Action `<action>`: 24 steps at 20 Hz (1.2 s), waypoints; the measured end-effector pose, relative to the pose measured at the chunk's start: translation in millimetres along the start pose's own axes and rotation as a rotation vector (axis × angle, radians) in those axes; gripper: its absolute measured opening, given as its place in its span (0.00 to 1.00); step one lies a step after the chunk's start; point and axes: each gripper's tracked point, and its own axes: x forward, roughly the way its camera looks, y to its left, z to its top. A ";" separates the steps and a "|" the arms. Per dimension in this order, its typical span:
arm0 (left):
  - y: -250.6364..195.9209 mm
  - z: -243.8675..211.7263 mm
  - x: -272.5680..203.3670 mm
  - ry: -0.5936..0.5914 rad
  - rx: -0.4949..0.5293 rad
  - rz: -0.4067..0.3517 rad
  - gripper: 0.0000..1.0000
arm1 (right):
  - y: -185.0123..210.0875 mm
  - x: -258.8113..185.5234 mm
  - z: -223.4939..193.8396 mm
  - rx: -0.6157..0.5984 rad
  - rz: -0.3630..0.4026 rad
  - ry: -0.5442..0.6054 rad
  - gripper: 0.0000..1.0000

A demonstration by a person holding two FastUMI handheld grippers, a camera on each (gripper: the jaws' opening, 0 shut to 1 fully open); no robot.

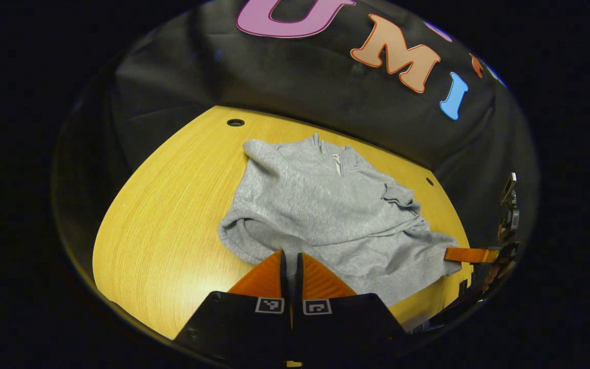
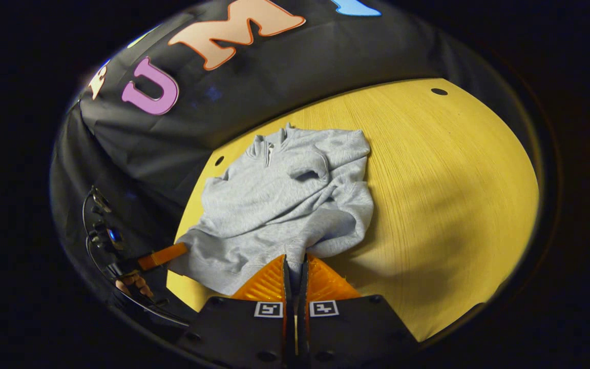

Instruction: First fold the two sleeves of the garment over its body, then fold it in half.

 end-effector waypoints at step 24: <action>20.2 110.0 117.6 0.046 -0.161 0.049 0.00 | -18.0 106.7 124.3 0.499 0.025 -0.061 0.10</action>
